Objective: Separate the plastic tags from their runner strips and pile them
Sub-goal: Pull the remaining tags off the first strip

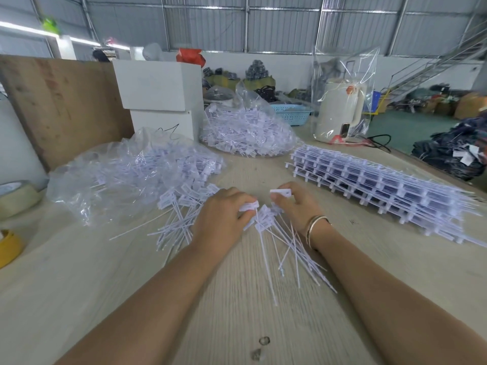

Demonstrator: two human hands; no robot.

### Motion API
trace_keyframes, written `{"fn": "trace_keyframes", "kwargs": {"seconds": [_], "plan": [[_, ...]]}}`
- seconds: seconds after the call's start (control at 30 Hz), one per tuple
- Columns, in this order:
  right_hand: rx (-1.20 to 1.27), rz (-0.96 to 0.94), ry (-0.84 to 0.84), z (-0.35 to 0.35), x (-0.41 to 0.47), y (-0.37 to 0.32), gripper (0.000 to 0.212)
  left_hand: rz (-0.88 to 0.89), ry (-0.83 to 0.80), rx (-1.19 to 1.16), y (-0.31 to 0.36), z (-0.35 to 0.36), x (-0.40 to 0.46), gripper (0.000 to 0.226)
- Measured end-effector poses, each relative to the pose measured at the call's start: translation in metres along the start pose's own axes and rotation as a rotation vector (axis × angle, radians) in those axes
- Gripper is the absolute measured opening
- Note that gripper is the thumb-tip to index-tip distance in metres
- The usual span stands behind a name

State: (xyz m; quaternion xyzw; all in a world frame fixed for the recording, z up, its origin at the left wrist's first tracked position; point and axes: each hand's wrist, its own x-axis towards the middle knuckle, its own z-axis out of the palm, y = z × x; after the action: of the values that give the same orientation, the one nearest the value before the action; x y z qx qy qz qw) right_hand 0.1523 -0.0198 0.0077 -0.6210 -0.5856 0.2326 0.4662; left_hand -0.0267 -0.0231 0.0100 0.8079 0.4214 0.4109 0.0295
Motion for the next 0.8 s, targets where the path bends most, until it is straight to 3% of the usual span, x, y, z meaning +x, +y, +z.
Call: {"fn": "trace_keyframes", "kwargs": {"seconds": [0.13,0.2,0.3,0.4,0.47,0.57,0.67,0.73,0.8], "plan": [[-0.165,-0.041,0.045,-0.001,0.003,-0.002,0.019,-0.083,-0.037,0.076,0.002,0.006,0.003,0.029],[-0.172,-0.04,0.076,0.0,0.004,-0.003,0.028,-0.136,-0.101,0.153,0.003,0.008,0.003,0.049],[-0.101,-0.019,0.137,-0.003,0.0,-0.005,0.021,-0.196,-0.127,0.187,0.0,0.005,0.002,0.067],[-0.087,-0.037,0.226,-0.013,-0.005,-0.003,0.008,-0.267,-0.061,0.134,-0.001,-0.004,0.0,0.041],[-0.103,-0.008,0.246,-0.025,-0.005,-0.004,0.007,-0.395,-0.116,0.169,0.0,-0.011,0.0,0.031],[-0.367,0.135,0.106,-0.04,-0.003,-0.002,0.016,-0.454,-0.197,0.186,0.002,-0.012,-0.005,0.029],[-0.731,0.252,-0.111,-0.038,-0.007,0.004,0.035,-0.408,-0.272,-0.119,0.007,-0.007,-0.01,0.016],[-0.778,0.231,-0.165,-0.033,-0.007,0.005,0.032,-0.375,-0.34,-0.3,0.012,-0.003,-0.011,0.021],[-0.776,0.176,-0.192,-0.027,-0.01,0.0,0.02,-0.367,-0.369,-0.331,0.015,0.001,-0.012,0.024]]}}
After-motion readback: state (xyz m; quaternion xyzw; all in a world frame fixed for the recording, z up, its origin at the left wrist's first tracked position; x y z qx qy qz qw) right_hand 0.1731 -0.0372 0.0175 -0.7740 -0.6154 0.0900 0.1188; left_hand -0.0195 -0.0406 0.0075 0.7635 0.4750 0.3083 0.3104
